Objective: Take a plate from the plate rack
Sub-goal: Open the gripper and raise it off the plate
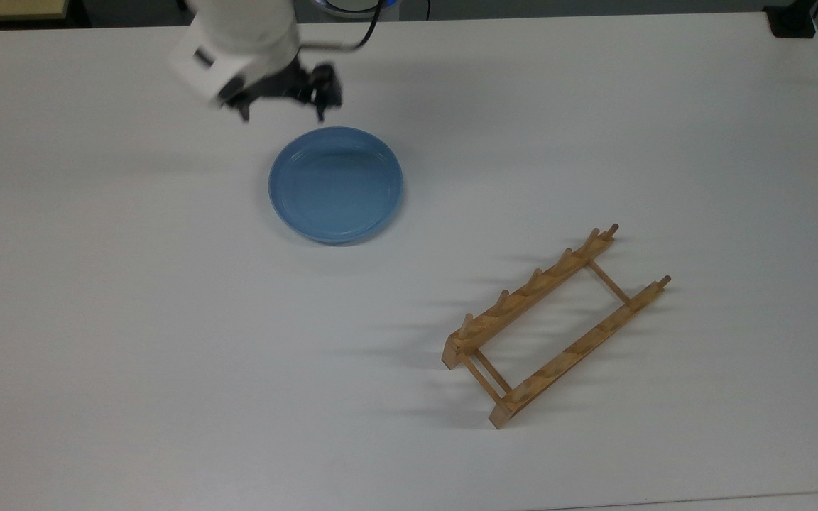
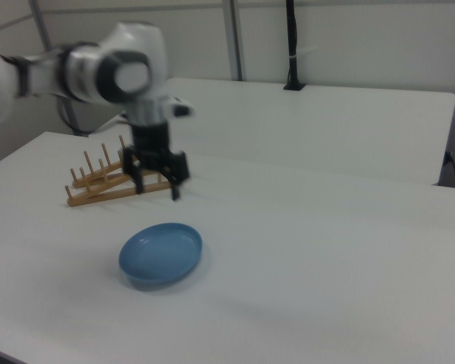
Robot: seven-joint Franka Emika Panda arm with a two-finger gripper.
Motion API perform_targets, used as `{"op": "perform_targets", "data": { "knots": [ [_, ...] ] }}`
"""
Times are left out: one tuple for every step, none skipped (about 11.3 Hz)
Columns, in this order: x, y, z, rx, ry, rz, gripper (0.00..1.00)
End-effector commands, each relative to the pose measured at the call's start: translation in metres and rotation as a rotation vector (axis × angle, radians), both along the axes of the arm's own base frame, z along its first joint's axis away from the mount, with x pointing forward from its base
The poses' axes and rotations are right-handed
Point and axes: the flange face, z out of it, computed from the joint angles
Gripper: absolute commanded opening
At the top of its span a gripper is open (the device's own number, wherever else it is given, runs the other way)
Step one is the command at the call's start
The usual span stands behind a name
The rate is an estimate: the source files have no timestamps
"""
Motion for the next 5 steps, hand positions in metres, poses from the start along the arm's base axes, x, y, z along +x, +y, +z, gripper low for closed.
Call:
{"op": "perform_targets", "data": {
  "knots": [
    [-0.029,0.023,0.042,-0.041,-0.005,0.018,1.00],
    [-0.030,0.020,0.047,-0.044,-0.023,-0.015,1.00],
    [-0.031,0.006,0.059,-0.045,-0.052,-0.098,1.00],
    [-0.031,0.002,0.060,-0.047,-0.057,-0.129,1.00],
    [-0.031,0.002,0.060,-0.048,-0.056,-0.136,1.00]
  ]
}}
